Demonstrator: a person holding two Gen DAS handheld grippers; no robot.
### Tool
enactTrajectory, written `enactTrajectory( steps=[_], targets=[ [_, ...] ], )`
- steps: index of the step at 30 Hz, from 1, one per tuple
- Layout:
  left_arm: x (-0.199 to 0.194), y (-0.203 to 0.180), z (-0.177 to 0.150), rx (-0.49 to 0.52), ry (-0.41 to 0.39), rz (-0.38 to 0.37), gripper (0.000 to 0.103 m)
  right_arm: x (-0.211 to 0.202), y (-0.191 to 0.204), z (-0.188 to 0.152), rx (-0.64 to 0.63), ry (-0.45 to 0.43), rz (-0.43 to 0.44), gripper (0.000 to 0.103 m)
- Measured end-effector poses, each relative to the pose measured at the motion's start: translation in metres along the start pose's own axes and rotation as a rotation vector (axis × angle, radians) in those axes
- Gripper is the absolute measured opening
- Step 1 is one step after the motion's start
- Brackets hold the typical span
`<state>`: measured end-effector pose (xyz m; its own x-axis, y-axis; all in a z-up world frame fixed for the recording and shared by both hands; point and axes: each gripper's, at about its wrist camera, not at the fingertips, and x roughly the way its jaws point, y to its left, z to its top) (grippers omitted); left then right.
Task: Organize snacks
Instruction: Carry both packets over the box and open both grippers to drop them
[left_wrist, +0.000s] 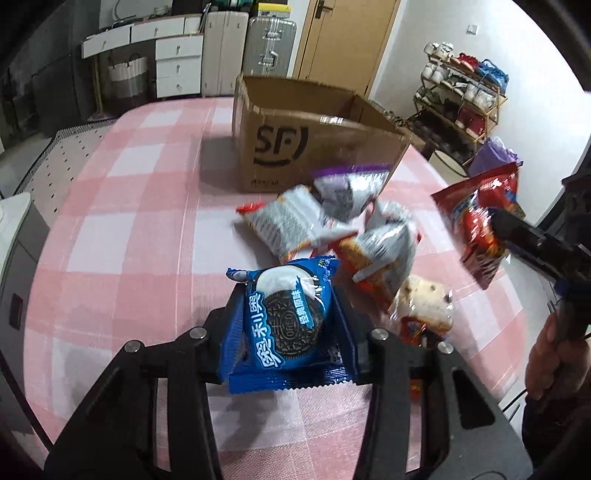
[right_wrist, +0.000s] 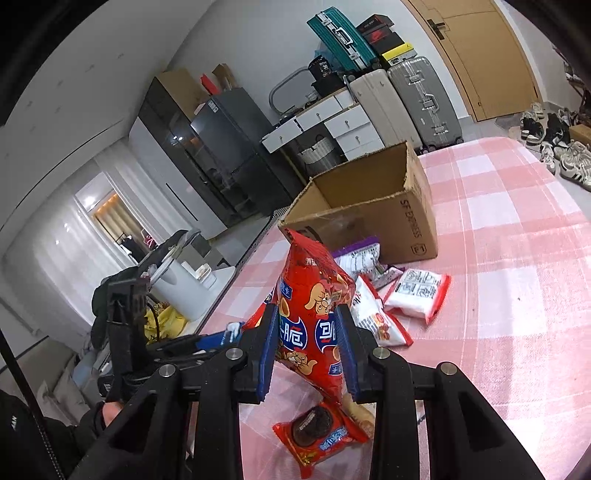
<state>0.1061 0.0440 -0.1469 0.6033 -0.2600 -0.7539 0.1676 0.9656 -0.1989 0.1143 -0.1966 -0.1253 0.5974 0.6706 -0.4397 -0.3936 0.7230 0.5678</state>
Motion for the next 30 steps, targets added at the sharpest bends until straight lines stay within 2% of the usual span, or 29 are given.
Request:
enactTrajectory(
  steps=[3,9,18,30],
  targets=[
    [-0.012,-0.005,0.02,0.056,-0.027,0.008,0.042,0.001,0.005,0.008,-0.02,-0.005,-0.003,0.031],
    [-0.044,-0.007,0.058,0.075,-0.103,-0.021,0.042,-0.004,0.015,0.031,-0.055,-0.046,0.001,0.031],
    [-0.076,-0.015,0.101,0.097,-0.16,-0.056,0.042,-0.009,0.038,0.075,-0.127,-0.098,0.007,0.031],
    [-0.079,-0.037,0.166,0.118,-0.192,-0.053,0.042,-0.004,0.05,0.131,-0.16,-0.136,-0.007,0.031]
  ],
)
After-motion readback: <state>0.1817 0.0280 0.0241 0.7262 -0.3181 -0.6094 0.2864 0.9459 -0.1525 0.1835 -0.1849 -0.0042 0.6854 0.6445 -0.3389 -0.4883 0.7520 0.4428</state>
